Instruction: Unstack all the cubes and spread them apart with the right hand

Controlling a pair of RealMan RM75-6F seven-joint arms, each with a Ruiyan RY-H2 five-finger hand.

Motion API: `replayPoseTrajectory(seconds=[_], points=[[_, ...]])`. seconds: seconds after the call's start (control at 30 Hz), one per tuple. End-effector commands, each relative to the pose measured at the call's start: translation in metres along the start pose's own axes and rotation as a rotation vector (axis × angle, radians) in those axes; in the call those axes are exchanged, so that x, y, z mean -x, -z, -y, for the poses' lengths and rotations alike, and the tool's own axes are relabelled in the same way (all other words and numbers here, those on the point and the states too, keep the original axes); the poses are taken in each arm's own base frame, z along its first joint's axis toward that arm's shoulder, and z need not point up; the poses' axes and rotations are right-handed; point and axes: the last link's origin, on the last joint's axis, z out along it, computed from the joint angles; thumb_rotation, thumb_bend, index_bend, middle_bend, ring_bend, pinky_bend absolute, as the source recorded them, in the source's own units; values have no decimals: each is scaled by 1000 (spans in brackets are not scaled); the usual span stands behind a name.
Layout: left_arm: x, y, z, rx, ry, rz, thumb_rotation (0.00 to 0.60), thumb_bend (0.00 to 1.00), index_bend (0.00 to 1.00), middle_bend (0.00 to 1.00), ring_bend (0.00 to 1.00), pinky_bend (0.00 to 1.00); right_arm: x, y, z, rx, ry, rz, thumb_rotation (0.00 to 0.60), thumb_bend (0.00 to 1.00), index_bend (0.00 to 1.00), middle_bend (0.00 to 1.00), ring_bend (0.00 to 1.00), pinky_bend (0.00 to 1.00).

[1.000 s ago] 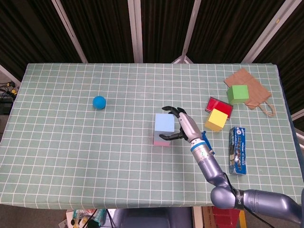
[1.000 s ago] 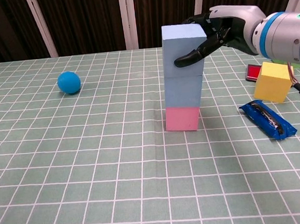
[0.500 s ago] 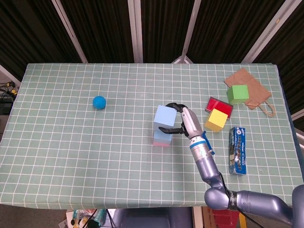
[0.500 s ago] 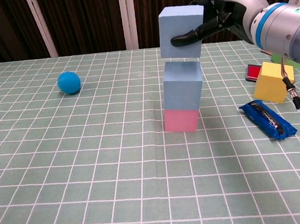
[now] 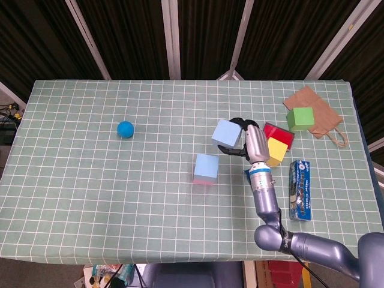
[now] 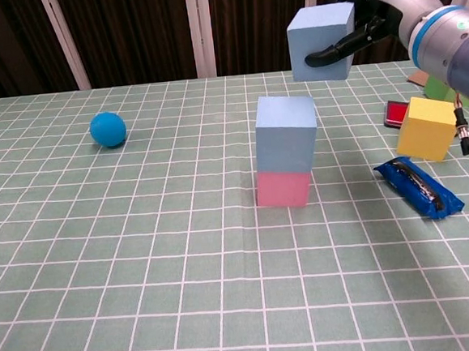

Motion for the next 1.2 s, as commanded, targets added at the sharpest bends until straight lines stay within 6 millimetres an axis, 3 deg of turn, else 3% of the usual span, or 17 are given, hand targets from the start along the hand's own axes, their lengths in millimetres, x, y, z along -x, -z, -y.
replayPoseTrajectory(seconds=[0.03, 0.1, 0.17, 0.23, 0.33, 0.5, 0.7, 0.97, 1.2], points=[[1, 0, -1, 2, -7, 3, 600, 255, 97, 0, 0, 0, 9, -9, 0, 11, 114, -42, 600, 315, 613, 534, 547, 128], [3, 0, -2, 2, -13, 7, 600, 255, 100, 0, 0, 0, 18, -16, 0, 17, 187, -64, 600, 314, 591, 500, 498, 93], [3, 0, -2, 2, -16, 8, 600, 255, 102, 0, 0, 0, 26, -19, 1, 34, 207, -63, 600, 315, 503, 409, 399, 45], [3, 0, -2, 0, -16, 6, 600, 255, 102, 0, 0, 0, 33, -20, 2, 51, 211, -36, 600, 298, 326, 231, 193, 3], [2, -1, -1, -5, -14, 3, 600, 255, 103, 0, 0, 0, 41, -15, 3, 50, 212, 51, 600, 206, 158, 61, 8, 0], [2, -2, 0, -7, -12, 10, 600, 254, 104, 0, 0, 0, 37, -5, 6, 38, 203, 122, 600, 182, 46, 1, 0, 0], [1, 0, 0, -6, -8, 8, 600, 255, 104, 0, 0, 0, 20, 7, 13, 31, 131, 161, 600, 182, 12, 0, 0, 0], [3, 0, -2, -1, -15, 11, 600, 254, 109, 0, 0, 0, -30, 27, 14, 10, 37, 183, 600, 182, 12, 0, 0, 0], [6, 2, -5, 8, -27, 16, 600, 255, 116, 0, 0, 0, -65, 44, 0, 23, -21, 243, 600, 181, 11, 0, 12, 0]])
